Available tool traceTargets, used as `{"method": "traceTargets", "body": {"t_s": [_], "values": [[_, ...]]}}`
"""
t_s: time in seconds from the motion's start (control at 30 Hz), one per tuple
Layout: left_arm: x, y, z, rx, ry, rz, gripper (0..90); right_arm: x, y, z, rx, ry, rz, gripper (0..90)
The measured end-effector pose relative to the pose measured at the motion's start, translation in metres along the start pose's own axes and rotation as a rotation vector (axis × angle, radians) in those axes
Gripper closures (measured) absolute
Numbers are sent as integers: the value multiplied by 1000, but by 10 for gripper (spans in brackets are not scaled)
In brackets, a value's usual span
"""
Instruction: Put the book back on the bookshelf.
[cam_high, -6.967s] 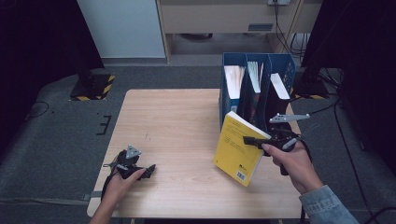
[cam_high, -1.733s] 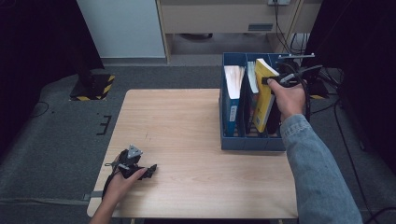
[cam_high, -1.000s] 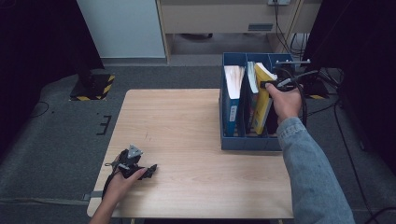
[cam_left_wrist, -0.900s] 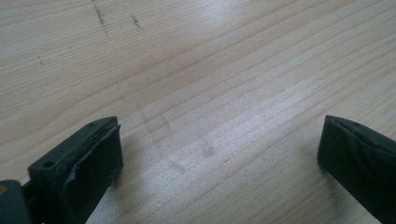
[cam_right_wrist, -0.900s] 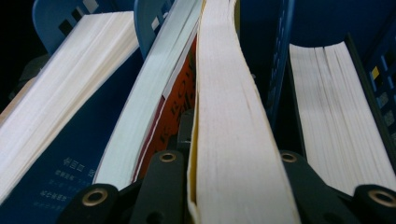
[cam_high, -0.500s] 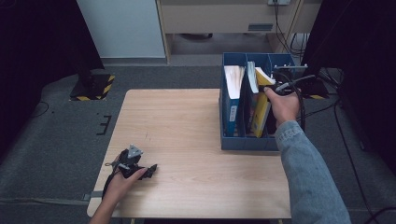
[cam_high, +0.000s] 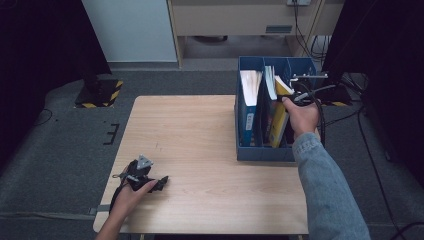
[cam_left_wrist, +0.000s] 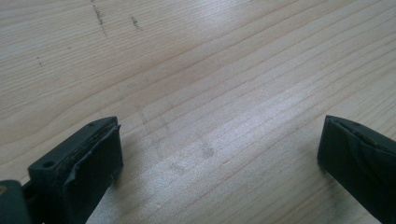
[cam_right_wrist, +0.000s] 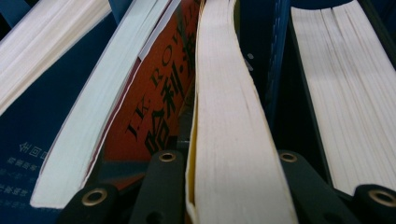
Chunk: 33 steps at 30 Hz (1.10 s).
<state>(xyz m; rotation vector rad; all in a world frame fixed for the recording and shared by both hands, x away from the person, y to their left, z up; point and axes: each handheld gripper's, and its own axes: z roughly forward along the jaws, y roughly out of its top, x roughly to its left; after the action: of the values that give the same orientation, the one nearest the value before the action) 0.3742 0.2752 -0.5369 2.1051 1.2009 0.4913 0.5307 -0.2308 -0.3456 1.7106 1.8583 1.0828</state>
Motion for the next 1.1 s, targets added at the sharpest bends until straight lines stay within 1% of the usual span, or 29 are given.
{"method": "traceTargets", "body": {"t_s": [0.17,0.3,0.33,0.47,0.6,0.83,0.9,1.0,1.1], "values": [[0,0,0,0,0,0,0,-1,-3,1,-2,-1,2,741],[0,0,0,-1,0,1,0,-2,-6,3,5,0,18,740],[0,0,0,-1,0,1,0,-3,-7,3,6,2,13,739],[0,0,0,-1,0,1,0,-3,-8,3,2,5,25,739],[0,0,0,2,0,3,0,-4,-8,3,-1,4,19,739],[0,0,0,2,0,4,0,-6,-8,1,17,2,21,735],[0,0,0,1,0,3,0,-6,-8,1,22,1,13,733],[0,0,0,2,0,3,0,-4,-8,0,33,7,15,726],[0,0,0,1,1,3,0,-3,-9,-1,42,6,1,726]]}}
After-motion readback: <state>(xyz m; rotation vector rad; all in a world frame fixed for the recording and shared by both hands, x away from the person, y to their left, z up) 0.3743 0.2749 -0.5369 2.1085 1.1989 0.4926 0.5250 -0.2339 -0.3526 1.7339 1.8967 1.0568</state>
